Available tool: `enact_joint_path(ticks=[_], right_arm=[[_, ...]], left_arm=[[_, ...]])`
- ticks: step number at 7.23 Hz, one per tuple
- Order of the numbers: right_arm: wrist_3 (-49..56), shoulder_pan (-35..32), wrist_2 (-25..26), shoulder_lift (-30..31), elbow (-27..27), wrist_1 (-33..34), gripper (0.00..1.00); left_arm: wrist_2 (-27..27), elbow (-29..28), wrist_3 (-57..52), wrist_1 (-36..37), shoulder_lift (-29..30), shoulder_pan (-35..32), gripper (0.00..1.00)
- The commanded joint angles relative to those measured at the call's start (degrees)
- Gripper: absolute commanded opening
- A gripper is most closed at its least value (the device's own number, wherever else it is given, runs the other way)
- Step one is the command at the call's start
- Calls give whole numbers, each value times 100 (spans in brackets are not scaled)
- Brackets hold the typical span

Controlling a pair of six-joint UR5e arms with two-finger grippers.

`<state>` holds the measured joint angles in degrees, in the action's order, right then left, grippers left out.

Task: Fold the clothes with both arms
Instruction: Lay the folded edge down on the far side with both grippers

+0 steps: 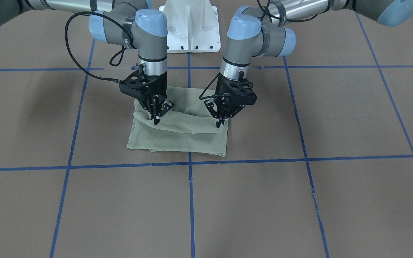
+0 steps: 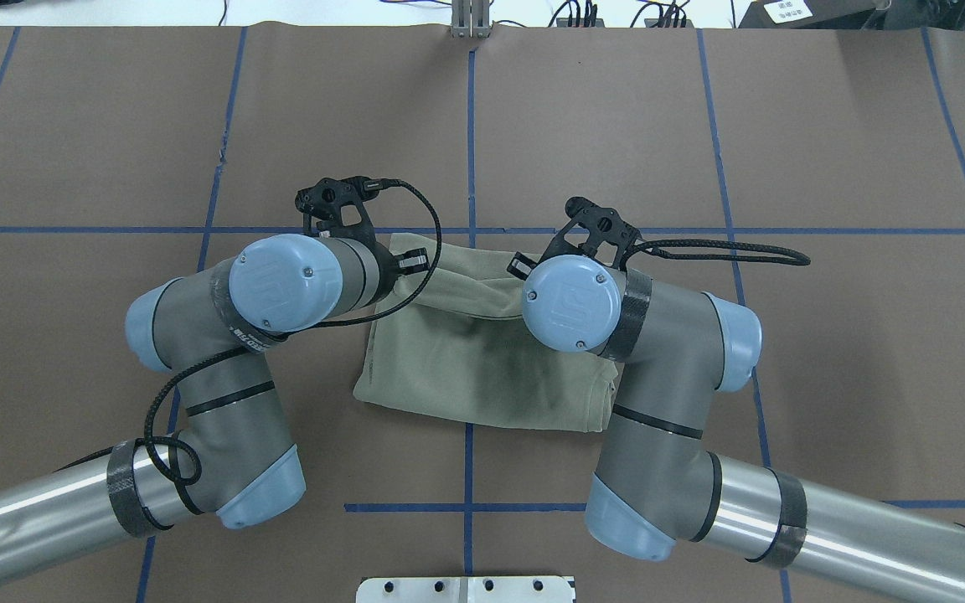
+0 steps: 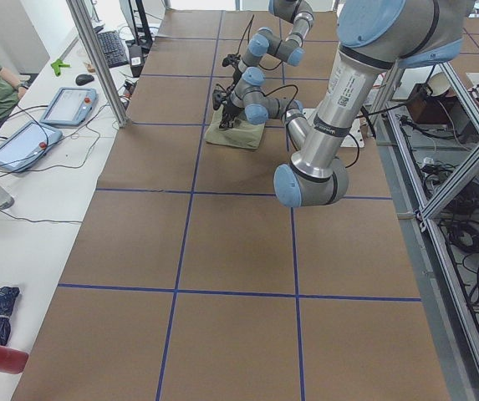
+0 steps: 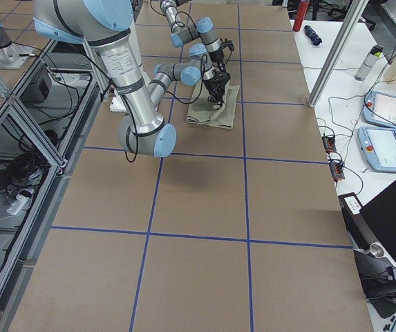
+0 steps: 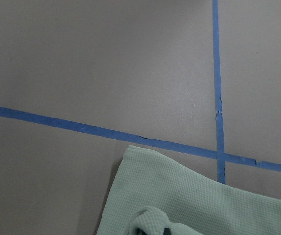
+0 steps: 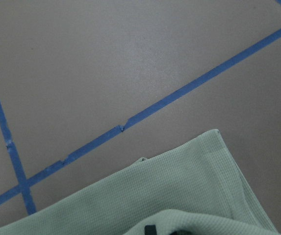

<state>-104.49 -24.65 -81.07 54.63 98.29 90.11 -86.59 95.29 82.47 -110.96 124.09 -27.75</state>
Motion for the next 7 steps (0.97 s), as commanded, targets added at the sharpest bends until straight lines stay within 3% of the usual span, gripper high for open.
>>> enact_joint_path(ticks=[1, 2, 3, 5, 7], right_arm=[[113, -22, 4, 3, -73, 6, 42], [287, -48, -13, -5, -56, -2, 99], [549, -92, -170, -66, 23, -11, 100], [788, 73, -400, -111, 199, 33, 100], [1796, 547, -295, -102, 147, 33, 100]], left_arm=[[-16, -1, -98, -14, -42, -2, 99], [-16, 60, -386, -14, -77, -55, 100], [-68, 165, -415, 4, -104, -160, 100], [-778, 453, -1106, 4, -410, -519, 100], [-772, 491, -1110, 4, -464, -530, 100]])
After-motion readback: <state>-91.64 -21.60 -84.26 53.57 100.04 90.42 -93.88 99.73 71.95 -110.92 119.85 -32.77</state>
